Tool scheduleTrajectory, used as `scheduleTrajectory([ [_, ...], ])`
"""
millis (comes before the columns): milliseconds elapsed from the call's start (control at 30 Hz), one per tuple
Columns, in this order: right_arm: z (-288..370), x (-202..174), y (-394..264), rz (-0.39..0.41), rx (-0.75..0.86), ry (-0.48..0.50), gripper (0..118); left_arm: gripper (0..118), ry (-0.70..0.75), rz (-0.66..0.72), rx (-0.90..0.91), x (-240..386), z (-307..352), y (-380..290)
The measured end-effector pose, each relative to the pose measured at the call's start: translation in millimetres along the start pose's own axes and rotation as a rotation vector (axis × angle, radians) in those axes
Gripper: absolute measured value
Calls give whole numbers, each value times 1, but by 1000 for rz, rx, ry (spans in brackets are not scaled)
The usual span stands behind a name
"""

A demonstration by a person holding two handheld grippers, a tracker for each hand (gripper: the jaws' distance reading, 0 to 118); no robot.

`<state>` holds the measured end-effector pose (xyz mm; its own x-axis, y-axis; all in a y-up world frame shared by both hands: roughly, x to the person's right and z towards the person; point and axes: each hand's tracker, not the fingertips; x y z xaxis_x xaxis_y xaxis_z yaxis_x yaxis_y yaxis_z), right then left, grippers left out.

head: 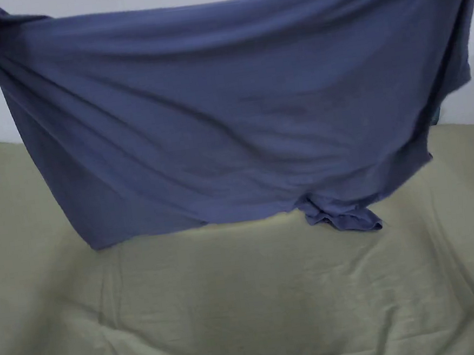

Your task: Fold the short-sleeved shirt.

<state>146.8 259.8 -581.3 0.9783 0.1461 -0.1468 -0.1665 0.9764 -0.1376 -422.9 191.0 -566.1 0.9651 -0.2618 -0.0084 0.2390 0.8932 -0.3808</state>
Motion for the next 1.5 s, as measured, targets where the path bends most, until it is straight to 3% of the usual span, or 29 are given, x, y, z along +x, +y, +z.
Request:
scheduleTrajectory([
  [167,23,0,-24,28,-56,15,1,8,-45,-10,-39,8,15,-25],
  [467,95,-1,-73,5,-121,70,1,8,-119,-4,-76,10,66,-87],
  [667,147,-15,-136,-84,-171,102,1,8,-178,103,-145,13,111,-160],
  [767,168,-24,-174,-183,-237,107,1,8,-178,74,-155,22,129,-196],
  [1133,249,-58,-276,-230,-359,67,1,8,-268,200,-307,36,167,-295],
  [1267,276,-73,-306,-205,-393,49,1,8,-288,243,-320,39,177,-320],
  [1500,296,-85,-356,-260,-481,37,1,8,-279,301,-387,40,182,-367],
])
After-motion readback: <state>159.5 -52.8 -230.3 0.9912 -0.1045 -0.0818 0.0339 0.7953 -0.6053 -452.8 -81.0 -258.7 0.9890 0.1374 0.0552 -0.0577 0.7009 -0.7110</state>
